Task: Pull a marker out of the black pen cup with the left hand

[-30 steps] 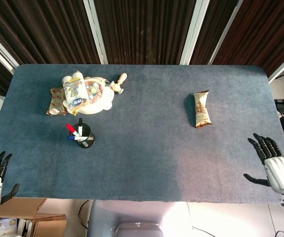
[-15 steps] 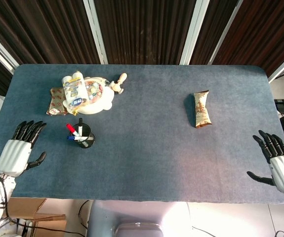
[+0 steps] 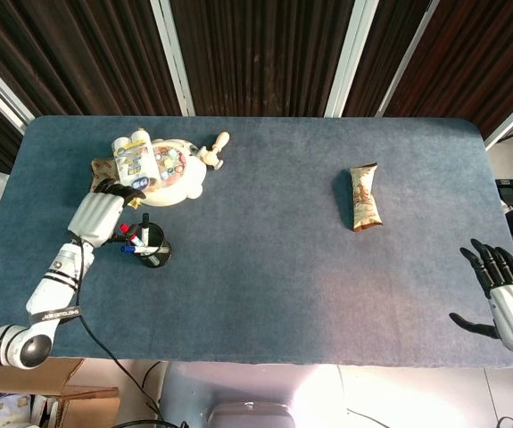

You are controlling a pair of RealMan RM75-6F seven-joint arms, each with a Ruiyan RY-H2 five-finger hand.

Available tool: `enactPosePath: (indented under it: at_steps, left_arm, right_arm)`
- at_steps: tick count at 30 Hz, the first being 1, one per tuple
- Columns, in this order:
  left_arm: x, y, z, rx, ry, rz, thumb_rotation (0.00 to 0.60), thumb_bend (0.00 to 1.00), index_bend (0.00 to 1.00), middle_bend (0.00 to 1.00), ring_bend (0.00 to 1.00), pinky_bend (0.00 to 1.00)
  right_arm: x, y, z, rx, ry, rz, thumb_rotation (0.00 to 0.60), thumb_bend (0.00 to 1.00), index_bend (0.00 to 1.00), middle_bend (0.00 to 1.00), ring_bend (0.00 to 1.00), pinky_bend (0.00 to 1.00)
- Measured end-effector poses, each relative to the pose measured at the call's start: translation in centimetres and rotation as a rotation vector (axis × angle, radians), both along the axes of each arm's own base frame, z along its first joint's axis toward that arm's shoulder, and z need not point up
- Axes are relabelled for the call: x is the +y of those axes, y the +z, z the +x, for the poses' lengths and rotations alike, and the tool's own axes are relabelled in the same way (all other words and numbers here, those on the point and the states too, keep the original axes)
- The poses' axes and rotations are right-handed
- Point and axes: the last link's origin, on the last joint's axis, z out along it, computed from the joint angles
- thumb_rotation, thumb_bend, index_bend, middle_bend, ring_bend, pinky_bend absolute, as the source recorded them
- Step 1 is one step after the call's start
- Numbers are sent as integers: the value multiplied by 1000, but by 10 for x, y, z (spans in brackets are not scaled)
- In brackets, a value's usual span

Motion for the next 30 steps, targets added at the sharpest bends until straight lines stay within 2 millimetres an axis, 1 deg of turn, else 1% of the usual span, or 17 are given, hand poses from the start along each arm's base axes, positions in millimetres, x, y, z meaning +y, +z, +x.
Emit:
enactPosePath:
  at_steps: [3,7,12,17,21,26,30]
  left_arm:
    - [6,-9,-1,40,33,-31,600,309,287,288,236,126]
    - [5,-14,-6,77,70,-48,600,308,288,301,250,125]
    - [0,-7,-15,79,102,-27,600,309,296,307,263,124]
    - [-3,-1,-24,62,132,-4,600,307,339,337,294,125]
    - [-5,-3,-28,65,137,-5,600,307,385,380,327,127]
    - [-2,-12,-23,57,128,-12,600,304,440,488,402,133]
    - [1,-15,-20,70,124,-10,600,300,468,522,420,135]
  right_arm:
    - [1,0,-2,1,-10,2,600,0,0,0,0,0]
    - [0,-2,-4,0,-15,7,600,0,0,0,0,0]
    - [-2,-5,-3,-1,-8,17,600,0,0,0,0,0]
    - [-4,-6,-2,-2,-4,23,600,0,0,0,0,0]
    - [-4,-8,-1,-2,-2,26,600,0,0,0,0,0]
    - [-4,-8,0,-2,-2,28,600,0,0,0,0,0]
    - [-3,-6,-1,-2,-9,24,600,0,0,0,0,0]
